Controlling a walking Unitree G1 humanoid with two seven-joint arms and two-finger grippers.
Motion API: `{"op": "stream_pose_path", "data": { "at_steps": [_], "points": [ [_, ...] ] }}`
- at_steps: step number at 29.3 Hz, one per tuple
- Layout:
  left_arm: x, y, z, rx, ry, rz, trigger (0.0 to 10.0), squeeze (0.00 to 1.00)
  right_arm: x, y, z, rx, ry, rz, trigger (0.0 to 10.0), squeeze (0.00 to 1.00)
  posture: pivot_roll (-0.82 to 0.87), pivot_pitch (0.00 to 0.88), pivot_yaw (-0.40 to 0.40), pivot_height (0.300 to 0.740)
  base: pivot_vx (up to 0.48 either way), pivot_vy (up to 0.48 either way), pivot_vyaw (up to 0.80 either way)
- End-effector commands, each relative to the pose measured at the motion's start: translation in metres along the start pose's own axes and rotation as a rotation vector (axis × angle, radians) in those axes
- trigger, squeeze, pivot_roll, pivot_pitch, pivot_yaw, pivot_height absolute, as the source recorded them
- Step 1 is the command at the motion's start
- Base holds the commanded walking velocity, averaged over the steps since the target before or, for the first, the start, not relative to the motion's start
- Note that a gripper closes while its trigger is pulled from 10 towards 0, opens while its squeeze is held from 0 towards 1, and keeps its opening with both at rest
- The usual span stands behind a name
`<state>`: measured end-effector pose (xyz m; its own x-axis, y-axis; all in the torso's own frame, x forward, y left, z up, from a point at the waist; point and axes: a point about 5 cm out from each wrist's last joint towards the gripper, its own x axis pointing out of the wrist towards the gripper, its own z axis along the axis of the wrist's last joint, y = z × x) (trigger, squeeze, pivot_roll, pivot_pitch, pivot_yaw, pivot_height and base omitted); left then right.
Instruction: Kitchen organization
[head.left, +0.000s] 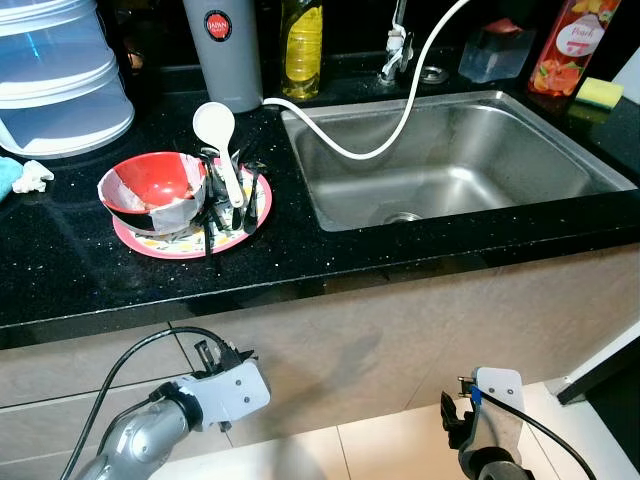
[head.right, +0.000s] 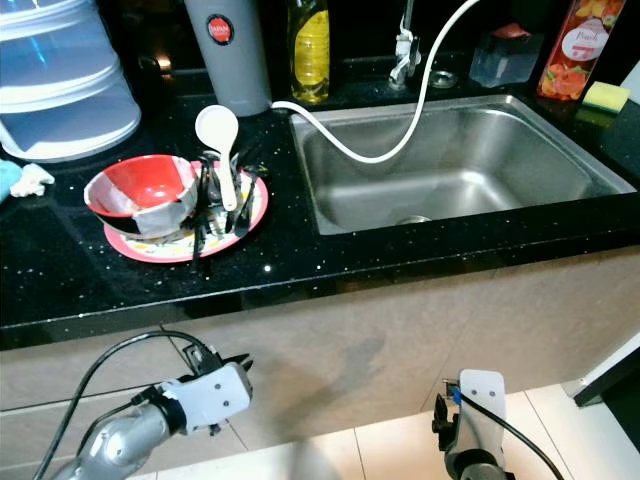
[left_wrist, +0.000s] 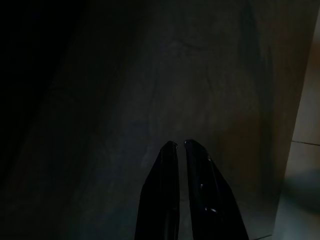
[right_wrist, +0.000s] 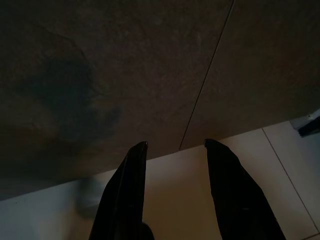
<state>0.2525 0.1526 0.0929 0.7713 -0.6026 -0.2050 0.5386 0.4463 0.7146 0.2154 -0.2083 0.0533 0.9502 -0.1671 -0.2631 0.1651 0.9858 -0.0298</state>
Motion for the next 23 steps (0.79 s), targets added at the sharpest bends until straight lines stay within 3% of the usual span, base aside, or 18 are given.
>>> {"op": "stream_pose_path", "data": {
  "at_steps": [1,14,23],
  "points": [
    [-0.0036,-0.0058,-0.0018,0.006,0.014,-0.019,10.0,0.00,-0.0029,-0.0032,-0.0045,0.000,0.018,-0.012,10.0,0.00,-0.18,0.202,0.039,0.740,0.000,0.000,0.00],
    [-0.0016,-0.0063,-0.0023,0.005,0.019,-0.019,10.0,0.00,0.0025,-0.0013,-0.0025,-0.015,0.015,0.005,10.0,0.00,-0.19,0.205,0.036,0.740,0.000,0.000,0.00],
    [-0.0001,-0.0059,-0.0018,0.005,0.019,-0.018,10.0,0.00,-0.0011,-0.0098,-0.0011,-0.011,0.010,-0.036,10.0,0.00,-0.21,0.192,0.020,0.740,0.000,0.000,0.00]
  ]
}}
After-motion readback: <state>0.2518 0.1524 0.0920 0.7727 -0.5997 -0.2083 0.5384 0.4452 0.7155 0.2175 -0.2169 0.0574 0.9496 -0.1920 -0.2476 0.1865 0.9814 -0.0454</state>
